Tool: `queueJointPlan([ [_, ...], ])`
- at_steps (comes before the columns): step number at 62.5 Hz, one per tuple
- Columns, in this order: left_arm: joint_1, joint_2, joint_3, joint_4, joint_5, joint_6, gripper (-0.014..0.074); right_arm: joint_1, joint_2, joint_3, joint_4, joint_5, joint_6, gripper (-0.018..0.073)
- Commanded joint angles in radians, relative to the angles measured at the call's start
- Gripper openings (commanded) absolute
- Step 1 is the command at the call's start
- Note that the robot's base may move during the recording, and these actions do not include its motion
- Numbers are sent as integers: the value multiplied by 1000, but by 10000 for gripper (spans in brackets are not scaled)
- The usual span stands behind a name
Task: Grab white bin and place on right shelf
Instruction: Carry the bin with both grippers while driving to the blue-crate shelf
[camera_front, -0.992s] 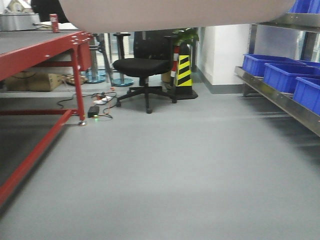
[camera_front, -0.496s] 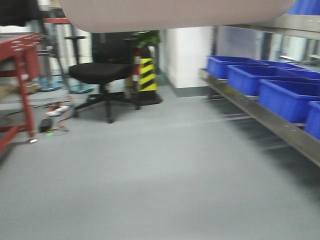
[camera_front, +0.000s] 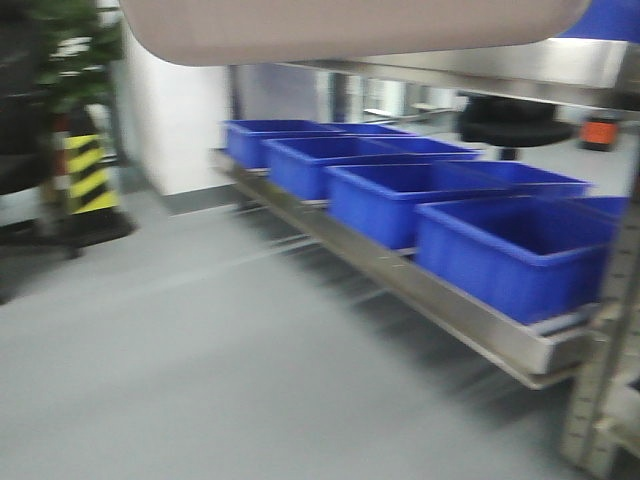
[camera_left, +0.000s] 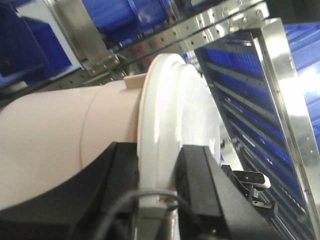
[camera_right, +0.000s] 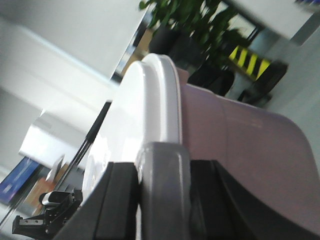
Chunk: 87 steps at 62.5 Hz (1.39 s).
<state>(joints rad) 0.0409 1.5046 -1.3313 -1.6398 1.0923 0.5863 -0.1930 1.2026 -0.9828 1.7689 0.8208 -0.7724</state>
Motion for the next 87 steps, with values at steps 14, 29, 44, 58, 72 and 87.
queueJointPlan([
  [14,-35,-49,-33,-57,230,20,-126,25,-33,-43,115,146,-12,59],
  [29,-35,-49,-33,-57,228,20,-126,25,-33,-43,115,145,-12,59],
  [44,-35,-49,-33,-57,229,20,-126,25,-33,-43,115,143,-12,59],
  [58,-35,-49,-33,-57,226,20,-126,25,-33,-43,115,142,-12,59],
  [72,-35,-49,-33,-57,226,20,-126,25,-33,-43,115,142,-12,59],
  [87,-35,-49,-33,-57,226,20,-126,25,-33,-43,115,141,-12,59],
])
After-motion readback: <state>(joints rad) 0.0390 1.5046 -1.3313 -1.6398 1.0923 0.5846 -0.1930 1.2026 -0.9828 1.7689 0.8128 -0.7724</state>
